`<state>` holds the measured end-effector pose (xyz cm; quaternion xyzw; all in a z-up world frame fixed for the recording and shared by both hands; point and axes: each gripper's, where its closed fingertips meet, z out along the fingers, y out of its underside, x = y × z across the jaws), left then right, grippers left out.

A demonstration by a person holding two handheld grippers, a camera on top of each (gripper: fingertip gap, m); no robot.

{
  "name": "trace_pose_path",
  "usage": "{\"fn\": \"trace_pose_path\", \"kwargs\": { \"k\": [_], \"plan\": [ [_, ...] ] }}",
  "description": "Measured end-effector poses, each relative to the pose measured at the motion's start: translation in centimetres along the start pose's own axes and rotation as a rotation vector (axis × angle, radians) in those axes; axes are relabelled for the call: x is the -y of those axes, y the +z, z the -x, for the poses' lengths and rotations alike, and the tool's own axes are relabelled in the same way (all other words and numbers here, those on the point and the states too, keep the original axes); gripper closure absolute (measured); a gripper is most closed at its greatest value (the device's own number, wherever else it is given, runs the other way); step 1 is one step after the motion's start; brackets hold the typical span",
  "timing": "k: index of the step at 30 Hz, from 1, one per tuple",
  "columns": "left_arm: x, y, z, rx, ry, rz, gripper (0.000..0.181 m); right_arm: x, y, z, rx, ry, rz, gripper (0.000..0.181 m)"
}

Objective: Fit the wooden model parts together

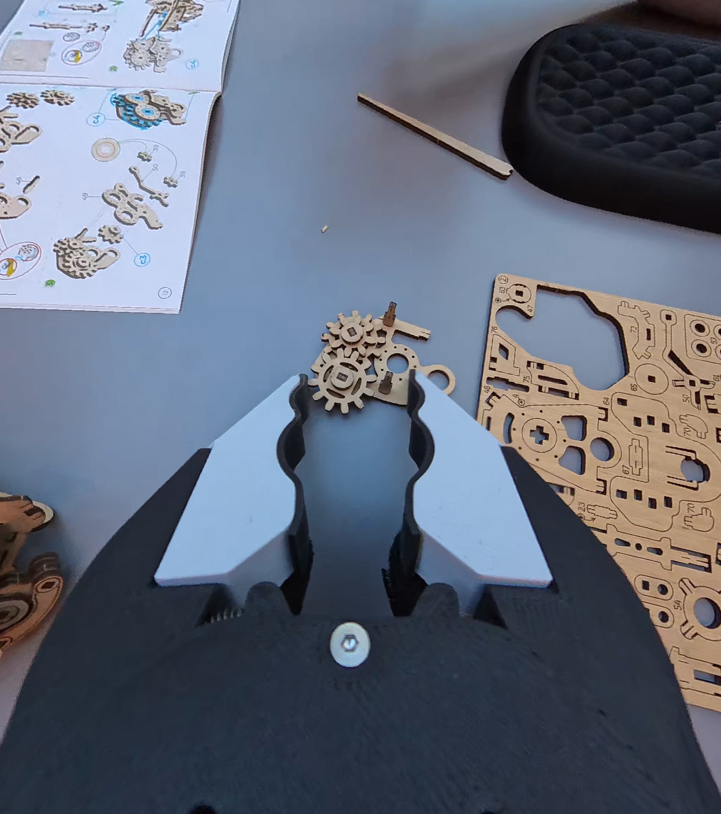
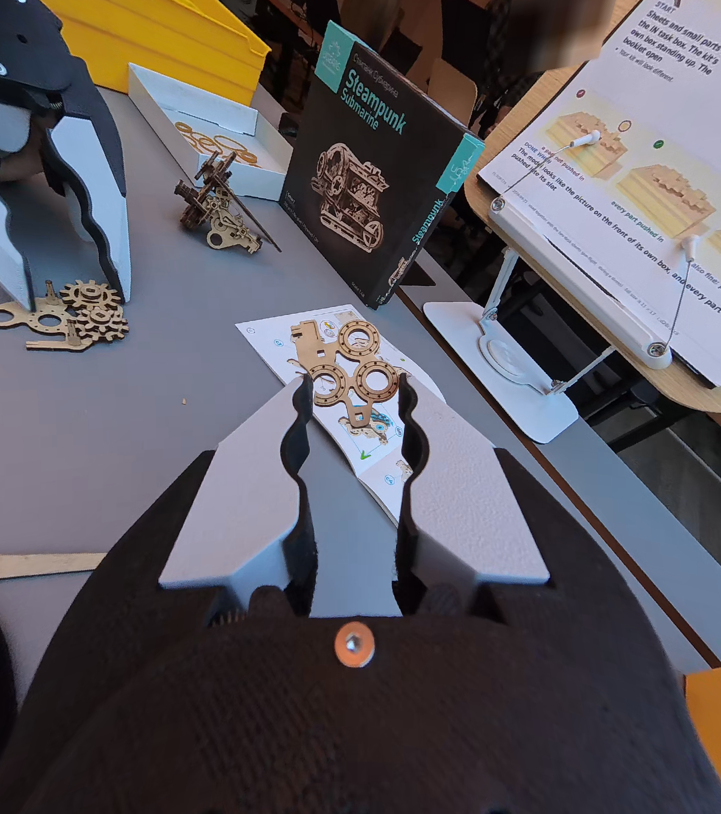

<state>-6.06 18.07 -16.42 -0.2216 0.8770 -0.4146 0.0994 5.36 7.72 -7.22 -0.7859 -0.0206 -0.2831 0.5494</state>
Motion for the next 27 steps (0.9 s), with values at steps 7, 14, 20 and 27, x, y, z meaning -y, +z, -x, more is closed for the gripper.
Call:
{"fn": "trace_pose_path", "kwargs": {
  "k": [7, 14, 20, 27],
  "plan": [
    [-0.6, -0.7, 0.7, 0.053, -0.043, 0.014, 0.145, 0.0, 0.1, 0.2, 0.005, -0.011, 0.004, 0.143],
    [-2.0, -2.7, 3.5, 0.217, -0.113, 0.091, 0.145, -0.2, 0.3, 0.5, 0.011, -0.022, 0.017, 0.143],
    [-2.3, -2.9, 3.7, 0.193, -0.197, 0.076, 0.135, -0.5, 0.6, 1.2, 0.029, -0.038, 0.029, 0.143],
    [0.1, -8.7, 5.0, 0.270, -0.194, -0.050, 0.130, -1.1, 1.3, 2.8, 0.098, -0.034, 0.053, 0.143]
  ]
}}
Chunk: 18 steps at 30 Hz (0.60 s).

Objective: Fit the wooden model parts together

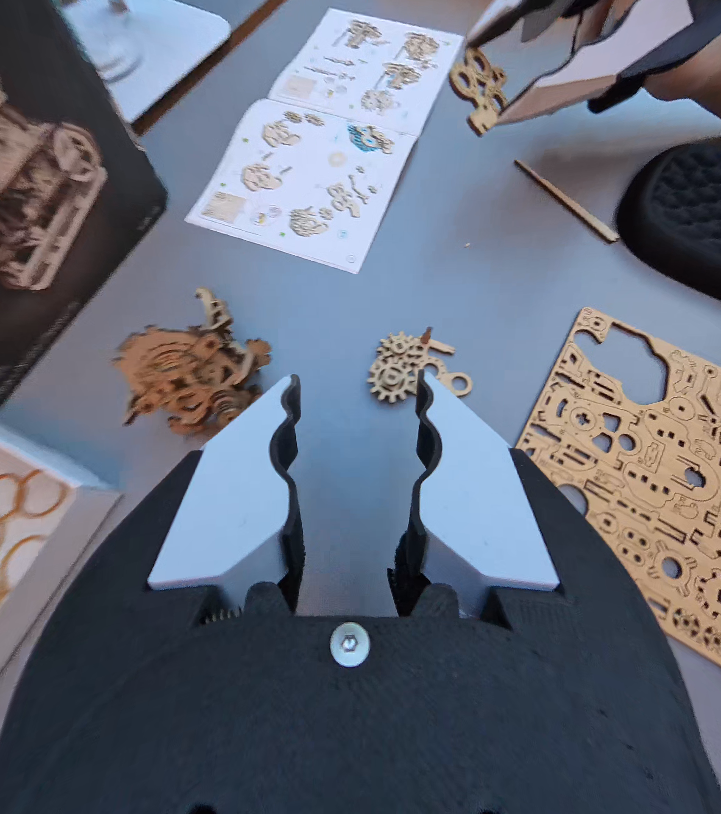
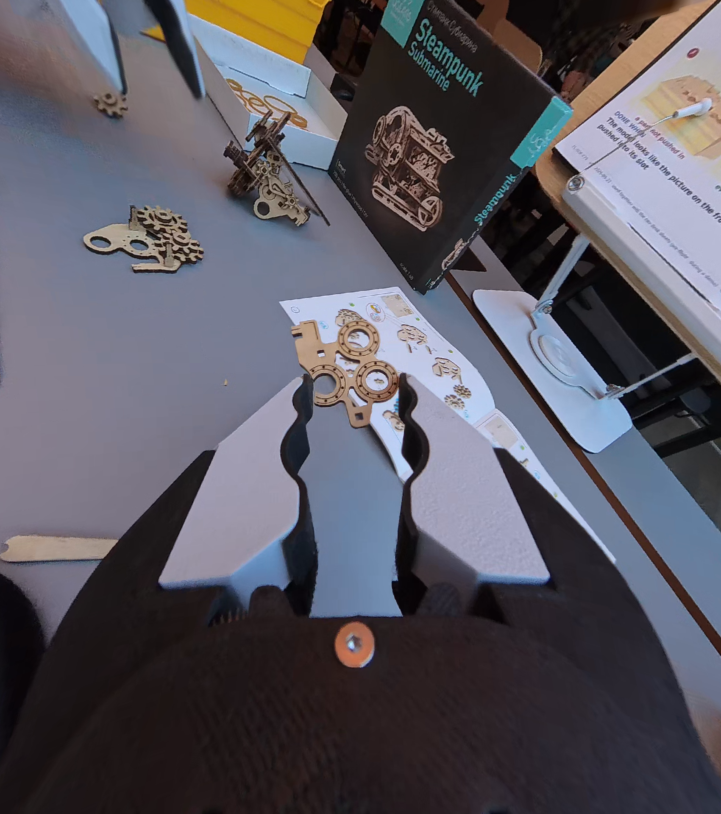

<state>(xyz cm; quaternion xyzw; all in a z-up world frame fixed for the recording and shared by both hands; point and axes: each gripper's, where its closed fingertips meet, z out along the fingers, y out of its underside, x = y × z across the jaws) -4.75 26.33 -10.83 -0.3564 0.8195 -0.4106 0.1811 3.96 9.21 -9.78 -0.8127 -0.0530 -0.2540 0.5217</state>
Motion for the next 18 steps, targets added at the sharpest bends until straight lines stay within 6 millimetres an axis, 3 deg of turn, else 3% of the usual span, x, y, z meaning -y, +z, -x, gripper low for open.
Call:
{"fn": "trace_pose_path", "kwargs": {
  "k": [3, 7, 11, 18],
  "plan": [
    [-0.7, -4.3, 2.6, 0.099, -0.015, -0.017, 0.133, -0.3, 0.7, 1.4, 0.058, -0.002, 0.019, 0.143],
    [-4.7, -7.0, 4.2, 0.148, -0.023, 0.076, 0.133, -0.9, 1.4, 2.6, 0.108, 0.002, 0.051, 0.143],
    [-8.4, -7.0, 4.8, 0.162, 0.001, 0.218, 0.136, -1.5, 1.8, 3.1, 0.144, 0.039, 0.075, 0.143],
    [-9.6, -5.7, 4.2, 0.058, -0.056, 0.224, 0.145, -2.5, 1.8, 3.3, 0.180, 0.074, 0.107, 0.143]
  ]
}}
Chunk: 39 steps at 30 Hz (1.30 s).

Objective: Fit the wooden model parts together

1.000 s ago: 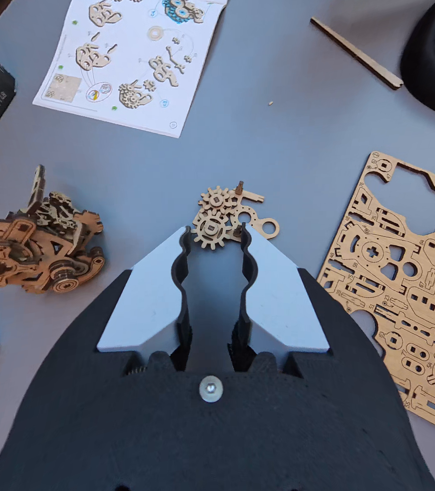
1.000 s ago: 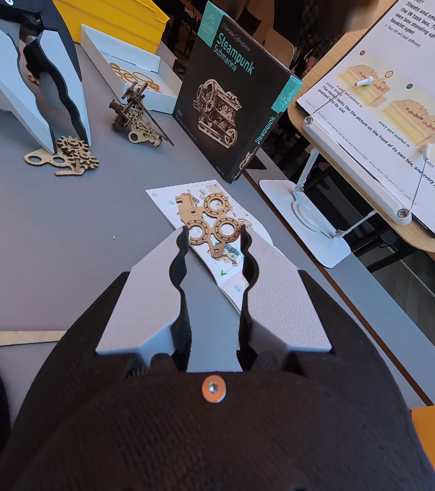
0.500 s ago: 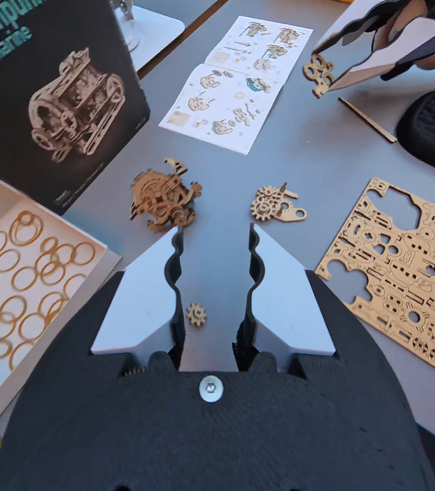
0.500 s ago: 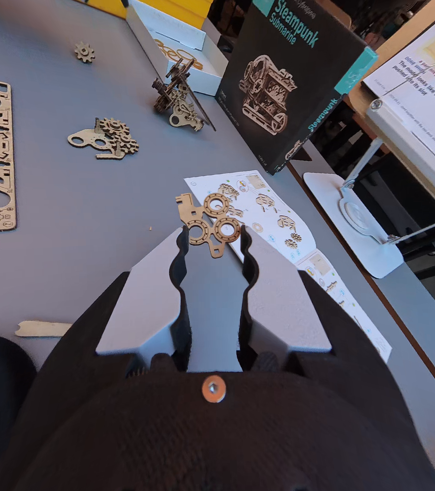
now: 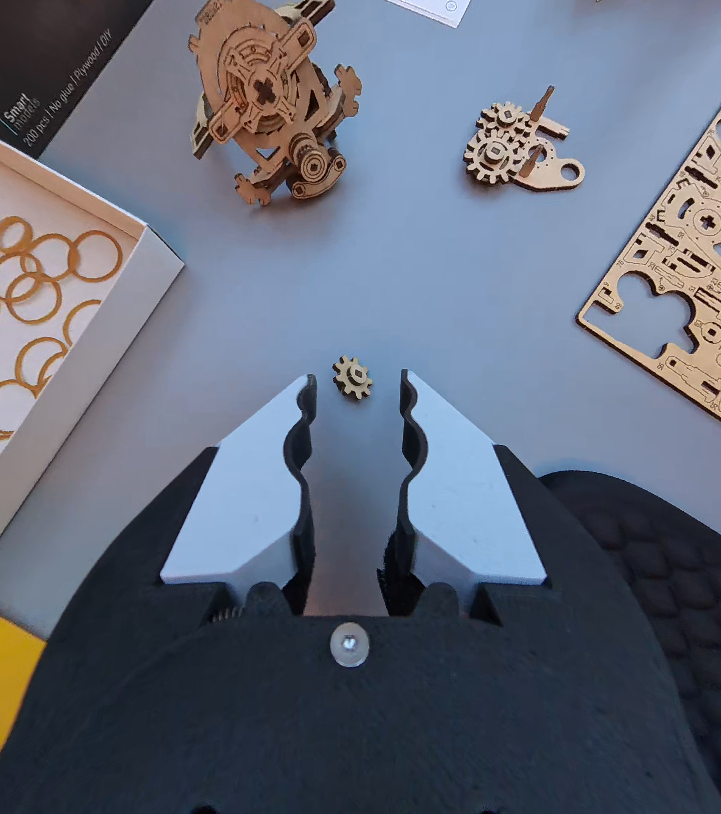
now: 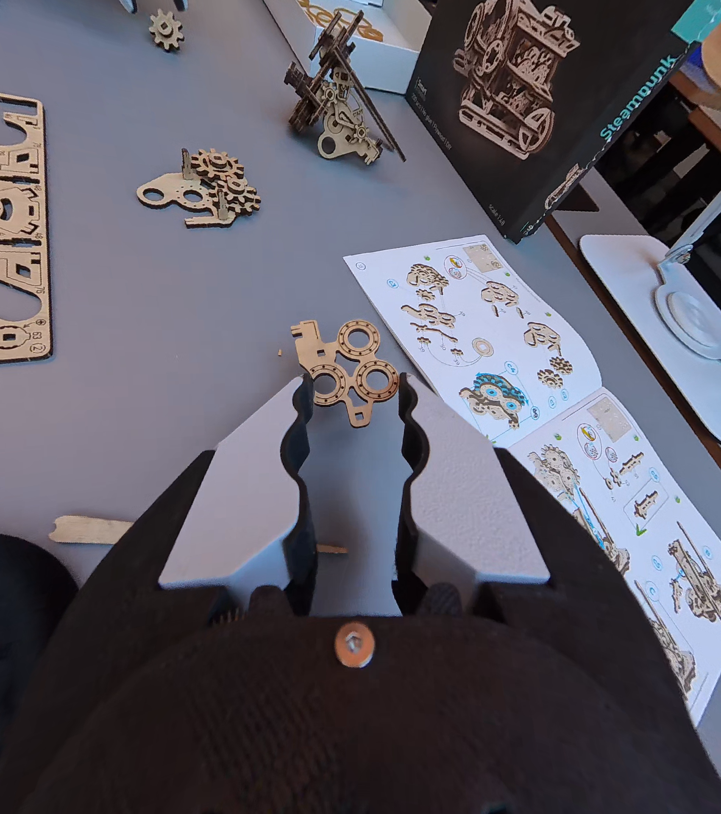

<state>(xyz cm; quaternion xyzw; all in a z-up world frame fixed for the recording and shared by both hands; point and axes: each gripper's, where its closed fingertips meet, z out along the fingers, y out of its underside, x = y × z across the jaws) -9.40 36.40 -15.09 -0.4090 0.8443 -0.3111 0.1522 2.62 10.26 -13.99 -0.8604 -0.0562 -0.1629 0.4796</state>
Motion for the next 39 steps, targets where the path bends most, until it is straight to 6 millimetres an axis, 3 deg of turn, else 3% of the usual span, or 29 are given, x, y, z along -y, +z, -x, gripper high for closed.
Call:
{"fn": "trace_pose_path", "kwargs": {
  "k": [12, 14, 15, 24, 32, 39],
  "plan": [
    [-0.2, 0.2, -0.3, -0.177, -0.232, -0.049, 0.159, -0.4, 0.3, 0.5, 0.011, -0.060, 0.030, 0.143],
    [-0.4, 0.4, -0.5, -0.213, -0.274, -0.039, 0.168, -0.4, 0.3, 0.5, 0.010, -0.061, 0.030, 0.143],
    [-0.6, 0.5, -0.5, -0.224, -0.285, -0.027, 0.175, -0.4, 0.3, 0.5, 0.008, -0.064, 0.030, 0.143],
    [-0.5, 0.4, -1.4, -0.306, -0.287, -0.009, 0.178, -0.4, 0.3, 0.5, 0.001, -0.080, 0.033, 0.143],
    [2.9, -0.4, -2.9, -0.406, -0.303, -0.141, 0.178, -0.5, 0.3, 0.4, 0.004, -0.069, 0.031, 0.143],
    [8.2, 1.1, -7.1, -0.557, -0.295, -0.242, 0.178, -0.5, 0.2, 0.0, -0.008, -0.053, 0.031, 0.143]
  ]
}}
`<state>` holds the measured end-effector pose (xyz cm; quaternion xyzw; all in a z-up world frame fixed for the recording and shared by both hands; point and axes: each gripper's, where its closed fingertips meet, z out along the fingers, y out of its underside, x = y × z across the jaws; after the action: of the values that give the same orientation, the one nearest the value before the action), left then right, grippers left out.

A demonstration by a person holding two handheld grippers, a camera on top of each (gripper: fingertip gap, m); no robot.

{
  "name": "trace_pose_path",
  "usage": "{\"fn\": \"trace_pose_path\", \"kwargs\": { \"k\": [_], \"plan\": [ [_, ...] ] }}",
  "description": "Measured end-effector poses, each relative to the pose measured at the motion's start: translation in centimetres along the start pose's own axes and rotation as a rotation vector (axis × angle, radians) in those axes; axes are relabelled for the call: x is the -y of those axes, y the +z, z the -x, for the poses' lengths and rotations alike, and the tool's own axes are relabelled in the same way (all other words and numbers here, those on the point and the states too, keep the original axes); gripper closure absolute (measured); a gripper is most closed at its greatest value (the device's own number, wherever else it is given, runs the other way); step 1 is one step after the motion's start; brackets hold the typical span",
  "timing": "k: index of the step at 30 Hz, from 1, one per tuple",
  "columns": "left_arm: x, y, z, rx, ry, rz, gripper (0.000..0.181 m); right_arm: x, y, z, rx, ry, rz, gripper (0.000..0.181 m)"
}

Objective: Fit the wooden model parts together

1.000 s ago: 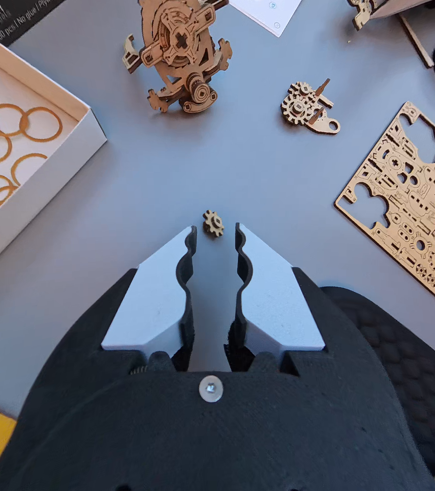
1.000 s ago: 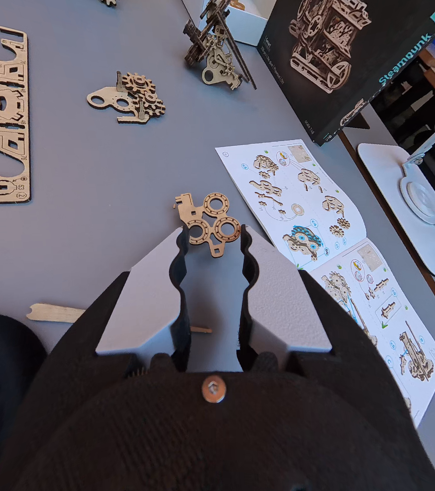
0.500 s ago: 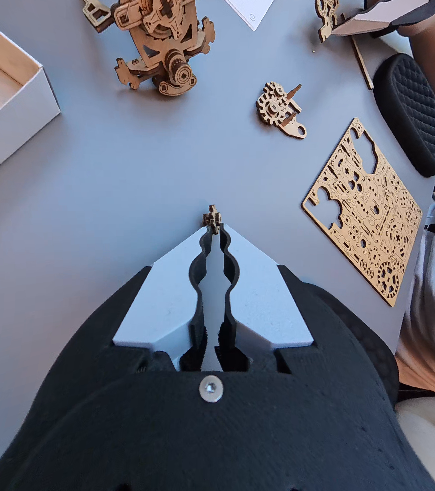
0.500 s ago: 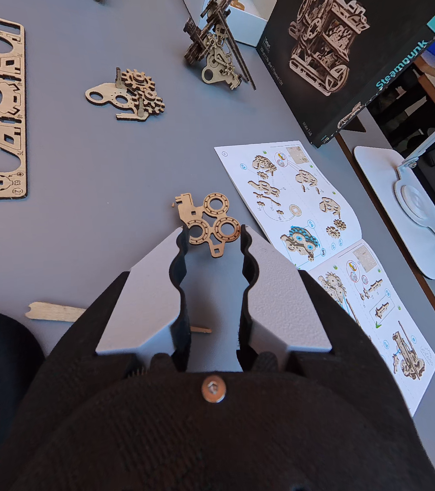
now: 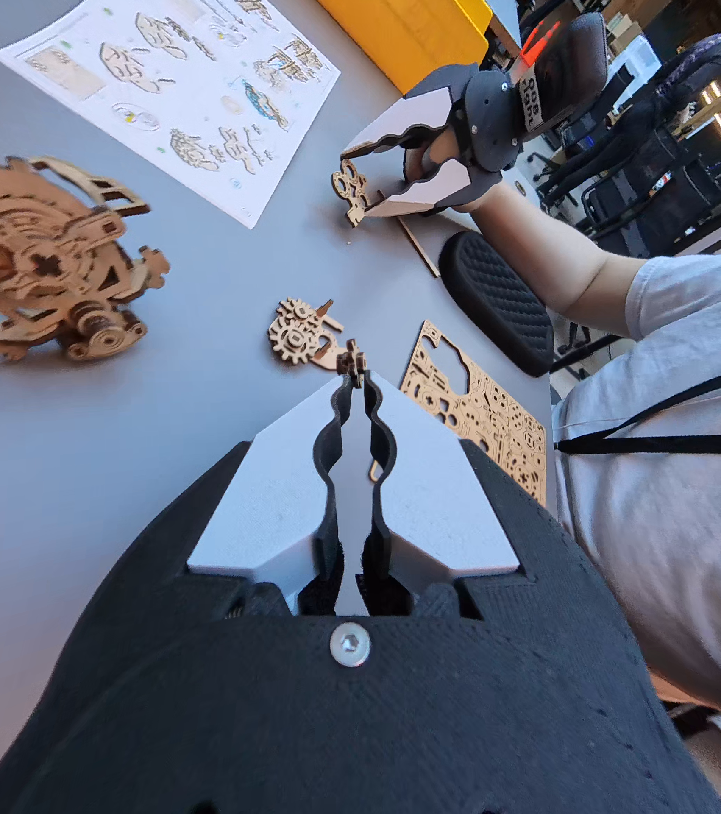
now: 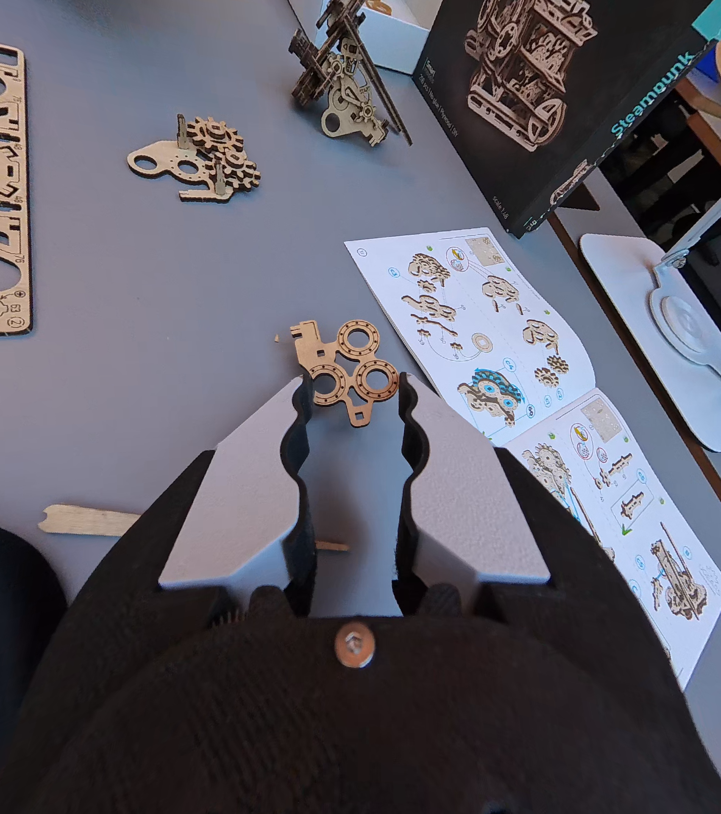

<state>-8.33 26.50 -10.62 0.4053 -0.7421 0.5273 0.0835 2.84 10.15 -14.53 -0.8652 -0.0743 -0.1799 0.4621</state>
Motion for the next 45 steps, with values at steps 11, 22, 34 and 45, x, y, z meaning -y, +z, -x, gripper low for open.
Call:
{"fn": "trace_pose_path", "kwargs": {
  "k": [11, 22, 34, 45],
  "plan": [
    [1.8, 4.7, -1.4, -0.073, -0.077, -0.069, 0.178, -0.1, -0.2, -0.6, -0.018, 0.020, -0.002, 0.143],
    [2.4, 4.5, -1.6, -0.119, -0.132, -0.122, 0.179, -0.6, -0.2, -0.6, -0.006, 0.028, 0.014, 0.143],
    [3.0, 6.7, -2.9, -0.132, -0.156, -0.144, 0.178, 6.1, -2.4, 2.0, 0.027, -0.070, -0.239, 0.147],
    [3.6, 9.3, -4.9, 0.058, 0.152, -0.130, 0.178, 10.2, -1.6, 7.3, 0.008, -0.237, -0.272, 0.147]
  ]
}}
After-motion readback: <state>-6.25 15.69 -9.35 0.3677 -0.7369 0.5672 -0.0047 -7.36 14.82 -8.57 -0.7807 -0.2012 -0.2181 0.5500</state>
